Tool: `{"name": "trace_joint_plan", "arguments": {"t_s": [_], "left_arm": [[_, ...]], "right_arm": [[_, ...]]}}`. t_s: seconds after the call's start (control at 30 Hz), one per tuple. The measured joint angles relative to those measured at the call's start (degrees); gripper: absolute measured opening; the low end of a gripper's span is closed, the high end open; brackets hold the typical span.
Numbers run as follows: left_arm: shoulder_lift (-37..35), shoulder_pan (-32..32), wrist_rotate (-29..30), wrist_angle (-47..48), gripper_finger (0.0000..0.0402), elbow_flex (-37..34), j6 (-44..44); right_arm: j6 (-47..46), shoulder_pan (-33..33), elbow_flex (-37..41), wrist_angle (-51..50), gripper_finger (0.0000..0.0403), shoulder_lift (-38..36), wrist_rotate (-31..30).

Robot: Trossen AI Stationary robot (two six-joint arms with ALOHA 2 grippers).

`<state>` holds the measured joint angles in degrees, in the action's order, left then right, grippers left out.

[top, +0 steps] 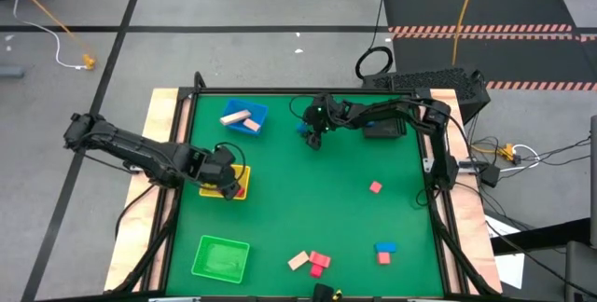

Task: Sort & place blocks by color
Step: Put the top blue block into the black bin

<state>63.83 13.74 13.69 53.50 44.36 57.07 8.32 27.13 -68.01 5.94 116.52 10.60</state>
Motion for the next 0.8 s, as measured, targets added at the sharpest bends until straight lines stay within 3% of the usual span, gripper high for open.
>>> {"name": "trace_joint_plan", "arguments": {"t_s": [0.5,0.8], "left_arm": [[0.0,0.0,0.0,-1.2,0.0319,0.0,-0.4],[0.0,0.0,0.0,-1.1,0.0319,0.0,-1.0]], "right_arm": [[4.5,0.6,0.0,2.4,0.0134,0.1,-0.3],[0.4,-0.9,0.1,-2.0,0.0140,-2.1,-0.2]]}}
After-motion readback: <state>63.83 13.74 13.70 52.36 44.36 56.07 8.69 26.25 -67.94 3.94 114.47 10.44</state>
